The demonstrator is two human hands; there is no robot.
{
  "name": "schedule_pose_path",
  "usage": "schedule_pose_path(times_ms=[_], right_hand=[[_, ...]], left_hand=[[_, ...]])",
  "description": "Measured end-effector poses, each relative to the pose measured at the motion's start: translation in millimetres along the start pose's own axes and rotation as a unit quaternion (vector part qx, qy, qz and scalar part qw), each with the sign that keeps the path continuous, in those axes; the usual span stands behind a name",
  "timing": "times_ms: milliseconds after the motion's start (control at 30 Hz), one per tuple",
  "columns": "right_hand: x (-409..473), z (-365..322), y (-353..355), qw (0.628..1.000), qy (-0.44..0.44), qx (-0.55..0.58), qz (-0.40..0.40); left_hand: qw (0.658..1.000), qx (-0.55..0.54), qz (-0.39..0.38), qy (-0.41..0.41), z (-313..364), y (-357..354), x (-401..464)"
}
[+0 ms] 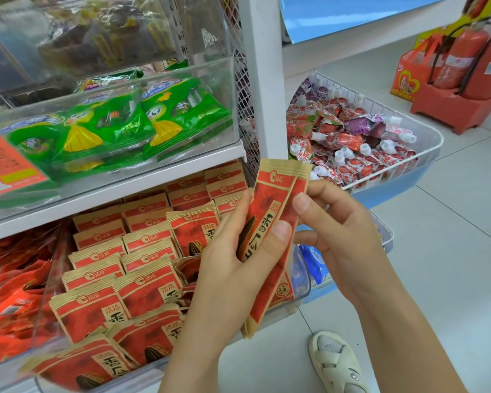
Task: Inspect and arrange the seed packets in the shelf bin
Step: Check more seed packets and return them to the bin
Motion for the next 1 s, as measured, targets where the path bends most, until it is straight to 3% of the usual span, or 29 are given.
schedule_pose_path(times_ms=[300,433,600,767,867,1000], right_hand=[[1,-1,-6,1.0,0.009,-0.003,-0.008],[0,-2,-5,1.0,0.007,-0.007,-0.01],[1,0,6,0.998,-0.009,-0.013,0.065],[2,-4,15,0.994,0.007,-0.006,0.106],[3,1,16,0.997,0.021,-0.041,0.066],[1,7,3,0.992,-0.019,-0.112,-0.048]], left_hand=[[0.998,-0.057,-0.003,0.0,-4,2,0],[0.999,-0.035,-0.02,0.011,-1,4,0],[0.995,0.009,-0.073,0.059,-3,17,-1],[0.996,0.039,-0.063,0.056,-1,21,-1],[0.996,-0.049,-0.036,0.068,-1,22,2],[0.98,-0.191,-0.006,0.062,-4,22,4]])
Point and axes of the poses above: each hand's wrist, its own x-axis towards the middle knuckle, its own y-axis out of the back of the hand, z = x × y, the point moved 1 cm from there along x, towards the middle knuckle, and after that the axes turned 12 degrees about -x, right-handed, at the moved point
